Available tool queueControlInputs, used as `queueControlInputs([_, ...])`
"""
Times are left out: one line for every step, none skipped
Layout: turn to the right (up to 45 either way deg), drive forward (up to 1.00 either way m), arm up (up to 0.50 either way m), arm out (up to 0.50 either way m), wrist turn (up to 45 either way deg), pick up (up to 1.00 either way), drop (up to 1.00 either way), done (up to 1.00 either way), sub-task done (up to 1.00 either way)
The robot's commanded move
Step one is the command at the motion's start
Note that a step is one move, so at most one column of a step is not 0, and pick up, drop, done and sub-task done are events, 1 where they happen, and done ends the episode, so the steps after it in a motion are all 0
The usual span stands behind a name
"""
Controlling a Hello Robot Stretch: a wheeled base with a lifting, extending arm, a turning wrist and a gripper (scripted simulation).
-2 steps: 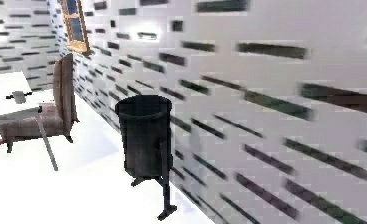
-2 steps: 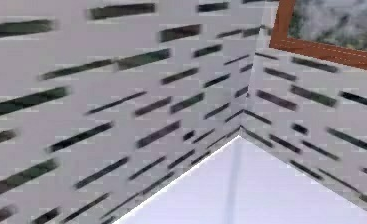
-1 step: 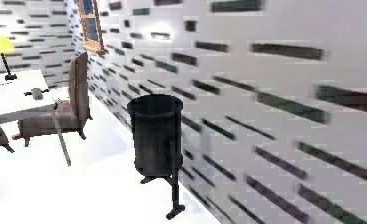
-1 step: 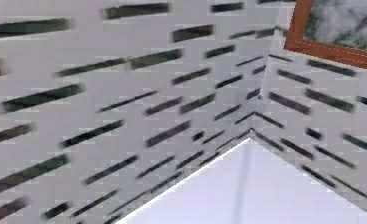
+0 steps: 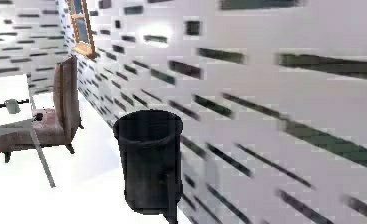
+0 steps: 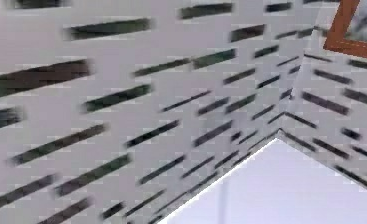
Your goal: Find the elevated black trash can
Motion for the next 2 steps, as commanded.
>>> queueControlInputs([-9.0, 0.0, 0.0, 0.0, 0.0, 0.0, 0.0, 0.0, 0.0])
queueControlInputs([0.0, 0.0, 0.0, 0.0, 0.0, 0.0, 0.0, 1.0, 0.0])
